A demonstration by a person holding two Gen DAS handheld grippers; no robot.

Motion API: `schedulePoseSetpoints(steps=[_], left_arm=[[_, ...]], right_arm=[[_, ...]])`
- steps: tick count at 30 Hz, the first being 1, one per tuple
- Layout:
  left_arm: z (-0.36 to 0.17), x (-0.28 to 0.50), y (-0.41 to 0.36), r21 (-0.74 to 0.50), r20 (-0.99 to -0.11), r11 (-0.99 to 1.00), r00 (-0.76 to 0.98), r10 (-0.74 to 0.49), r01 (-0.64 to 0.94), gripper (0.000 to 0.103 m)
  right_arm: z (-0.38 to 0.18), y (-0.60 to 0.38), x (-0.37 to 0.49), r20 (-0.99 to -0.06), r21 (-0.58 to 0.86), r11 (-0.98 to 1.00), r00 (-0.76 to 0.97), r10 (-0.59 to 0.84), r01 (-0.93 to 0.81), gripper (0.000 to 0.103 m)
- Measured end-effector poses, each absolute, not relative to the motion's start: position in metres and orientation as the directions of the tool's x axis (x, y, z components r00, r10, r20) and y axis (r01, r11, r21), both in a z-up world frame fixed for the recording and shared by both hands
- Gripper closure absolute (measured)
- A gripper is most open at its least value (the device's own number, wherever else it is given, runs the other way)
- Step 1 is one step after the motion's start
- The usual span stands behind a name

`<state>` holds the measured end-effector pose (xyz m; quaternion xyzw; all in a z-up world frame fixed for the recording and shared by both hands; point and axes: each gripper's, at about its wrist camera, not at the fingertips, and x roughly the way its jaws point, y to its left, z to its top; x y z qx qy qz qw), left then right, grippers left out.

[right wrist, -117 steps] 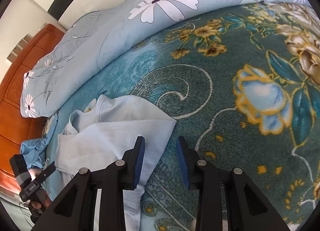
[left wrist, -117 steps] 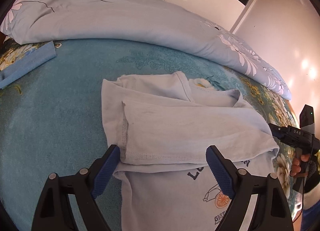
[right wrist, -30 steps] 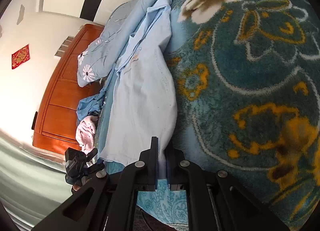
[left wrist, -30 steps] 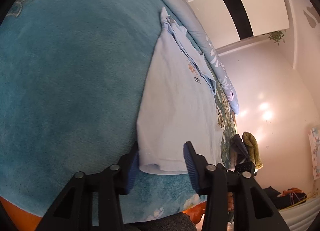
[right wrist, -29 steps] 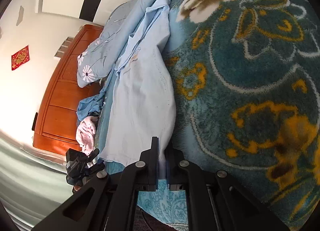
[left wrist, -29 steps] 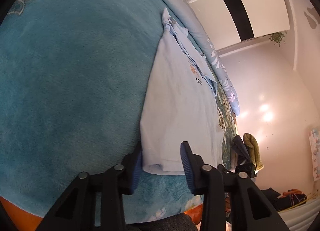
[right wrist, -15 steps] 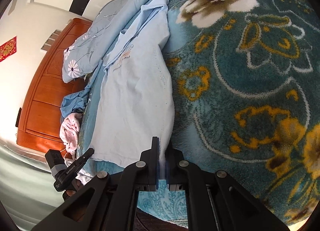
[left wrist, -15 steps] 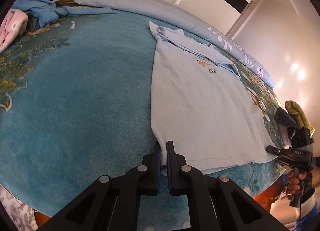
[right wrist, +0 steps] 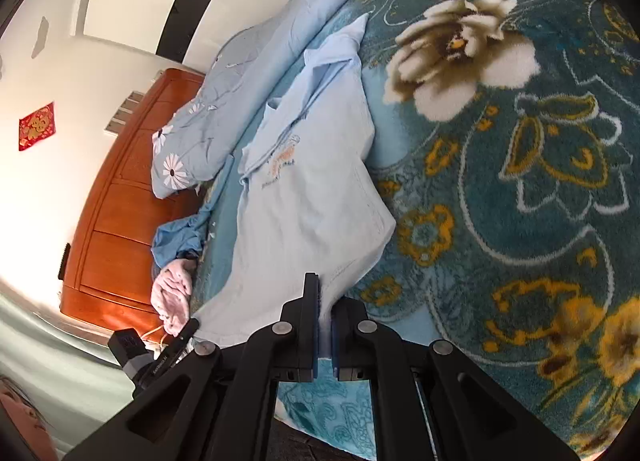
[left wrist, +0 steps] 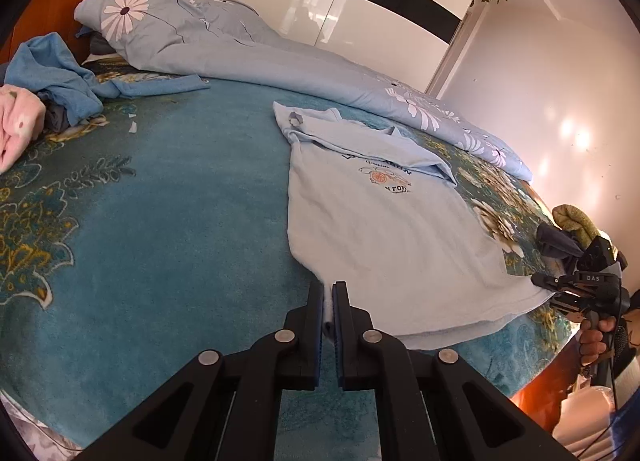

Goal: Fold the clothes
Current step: 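Grasp the shirt hem with the left gripper while the right gripper grasps the hem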

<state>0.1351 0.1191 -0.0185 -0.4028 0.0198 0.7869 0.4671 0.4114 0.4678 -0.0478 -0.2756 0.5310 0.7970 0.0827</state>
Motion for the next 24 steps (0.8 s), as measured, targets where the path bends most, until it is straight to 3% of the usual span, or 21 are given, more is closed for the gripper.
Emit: schedulePoseSetpoints(steps=[9, 16, 24], left_arm=[[0.007, 0.113, 0.142, -0.305, -0.619, -0.563, -0.289, 0.730, -0.768, 0.098], [0.045, 0.050, 0.210, -0.247, -0.595, -0.578, -0.349, 0.724, -0.778, 0.098], [0.062, -0.049, 0.311, -0.223, -0.621, -0.653, -0.411, 0.667, -0.723, 0.100]], right_arm=[[-0.020, 0.488, 0.391, -0.409, 0.838, -0.448, -0.902, -0.140, -0.311, 0.099], [0.014, 0.534, 0.348, -0.321, 0.831, -0.510, -0.940, -0.113, -0.223, 0.099], [0.040, 0.615, 0.261, -0.350, 0.764, -0.592, -0.936, -0.048, -0.255, 0.099]])
